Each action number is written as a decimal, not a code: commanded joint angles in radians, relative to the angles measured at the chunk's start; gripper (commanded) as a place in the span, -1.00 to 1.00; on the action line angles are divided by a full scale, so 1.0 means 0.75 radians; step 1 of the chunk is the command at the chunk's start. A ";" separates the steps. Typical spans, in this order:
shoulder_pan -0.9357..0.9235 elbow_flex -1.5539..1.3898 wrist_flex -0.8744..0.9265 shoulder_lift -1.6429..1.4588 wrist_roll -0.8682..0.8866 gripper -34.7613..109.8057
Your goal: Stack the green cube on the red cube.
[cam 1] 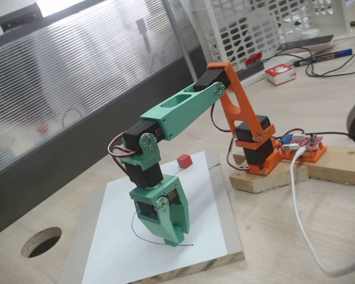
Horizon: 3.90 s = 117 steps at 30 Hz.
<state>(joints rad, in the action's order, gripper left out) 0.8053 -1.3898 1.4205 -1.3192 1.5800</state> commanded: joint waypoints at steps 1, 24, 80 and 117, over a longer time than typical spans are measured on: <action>-0.047 0.022 0.004 -0.010 -0.010 -0.32; -0.072 0.078 0.000 0.002 -0.012 -0.32; -0.552 0.477 0.020 0.321 -0.274 -0.32; -0.988 0.517 0.104 0.333 -0.411 -0.32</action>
<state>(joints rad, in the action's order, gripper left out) 0.0752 -1.0293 1.4726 -1.0431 1.2671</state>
